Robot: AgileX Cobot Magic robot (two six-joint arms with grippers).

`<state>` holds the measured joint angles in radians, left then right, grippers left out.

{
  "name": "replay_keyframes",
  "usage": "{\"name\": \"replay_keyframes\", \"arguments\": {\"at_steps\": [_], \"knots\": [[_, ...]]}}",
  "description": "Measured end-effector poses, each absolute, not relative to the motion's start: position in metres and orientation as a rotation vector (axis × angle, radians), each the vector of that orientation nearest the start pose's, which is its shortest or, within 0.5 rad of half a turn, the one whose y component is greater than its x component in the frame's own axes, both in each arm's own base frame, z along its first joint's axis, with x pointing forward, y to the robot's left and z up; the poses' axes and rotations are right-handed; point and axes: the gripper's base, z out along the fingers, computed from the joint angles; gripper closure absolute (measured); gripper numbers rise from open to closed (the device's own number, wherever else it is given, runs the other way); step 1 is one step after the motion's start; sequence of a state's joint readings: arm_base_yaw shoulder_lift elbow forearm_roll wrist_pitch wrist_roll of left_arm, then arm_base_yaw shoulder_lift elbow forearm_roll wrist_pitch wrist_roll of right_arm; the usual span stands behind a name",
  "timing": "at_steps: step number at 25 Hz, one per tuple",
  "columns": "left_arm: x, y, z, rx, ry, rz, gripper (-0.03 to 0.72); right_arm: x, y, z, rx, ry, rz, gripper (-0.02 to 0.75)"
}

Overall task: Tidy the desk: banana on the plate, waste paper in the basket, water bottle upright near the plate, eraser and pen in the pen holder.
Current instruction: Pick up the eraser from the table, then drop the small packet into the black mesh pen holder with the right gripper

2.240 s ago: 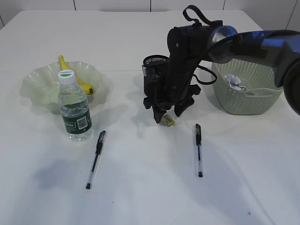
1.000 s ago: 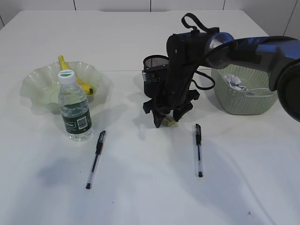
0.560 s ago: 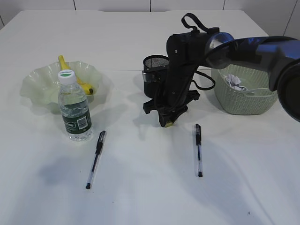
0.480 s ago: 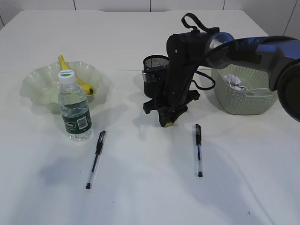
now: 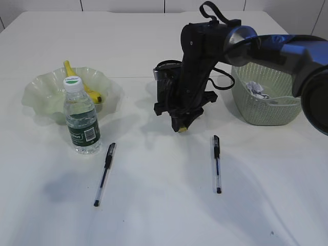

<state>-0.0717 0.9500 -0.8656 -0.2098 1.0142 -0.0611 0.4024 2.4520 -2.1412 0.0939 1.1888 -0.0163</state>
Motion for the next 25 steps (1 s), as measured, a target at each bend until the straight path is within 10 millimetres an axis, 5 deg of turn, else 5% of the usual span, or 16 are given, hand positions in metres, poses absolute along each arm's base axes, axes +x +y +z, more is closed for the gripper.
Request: {"name": "replay_keyframes", "arguments": {"at_steps": [6, 16, 25], "knots": [[0.164, -0.029, 0.322, -0.065, 2.591, -0.330, 0.203, 0.463, 0.206, 0.165, -0.583, 2.924, 0.188, 0.538], [0.163, -0.029, 0.322, -0.064, 2.601, -0.332, 0.203, 0.458, 0.197, 0.226, -0.586, 2.789, 0.120, 0.538], [0.163, -0.029, 0.322, -0.064, 2.601, -0.332, 0.203, 0.472, 0.200, 0.240, -0.535, 2.612, 0.122, 0.538]]}}
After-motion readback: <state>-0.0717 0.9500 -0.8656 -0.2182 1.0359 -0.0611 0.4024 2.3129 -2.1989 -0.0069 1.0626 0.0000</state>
